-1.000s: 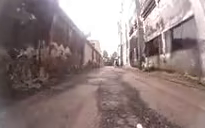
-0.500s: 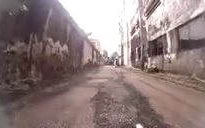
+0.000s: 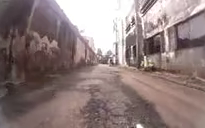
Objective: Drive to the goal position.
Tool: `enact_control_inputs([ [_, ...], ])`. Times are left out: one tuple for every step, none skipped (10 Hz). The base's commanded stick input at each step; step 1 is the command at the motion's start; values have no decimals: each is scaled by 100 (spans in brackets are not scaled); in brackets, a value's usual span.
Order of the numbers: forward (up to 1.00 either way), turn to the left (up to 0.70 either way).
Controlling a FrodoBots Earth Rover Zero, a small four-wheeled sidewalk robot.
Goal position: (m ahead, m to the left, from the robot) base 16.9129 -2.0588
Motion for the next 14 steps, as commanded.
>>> enact_control_inputs([
  [85,0],
  [85,0],
  [85,-1],
  [85,-8],
  [85,-34],
  [85,-34],
  [85,-19],
  [85,-8],
  [85,0],
  [85,0],
  [85,0],
  [85,0],
  [85,0],
  [85,0],
])
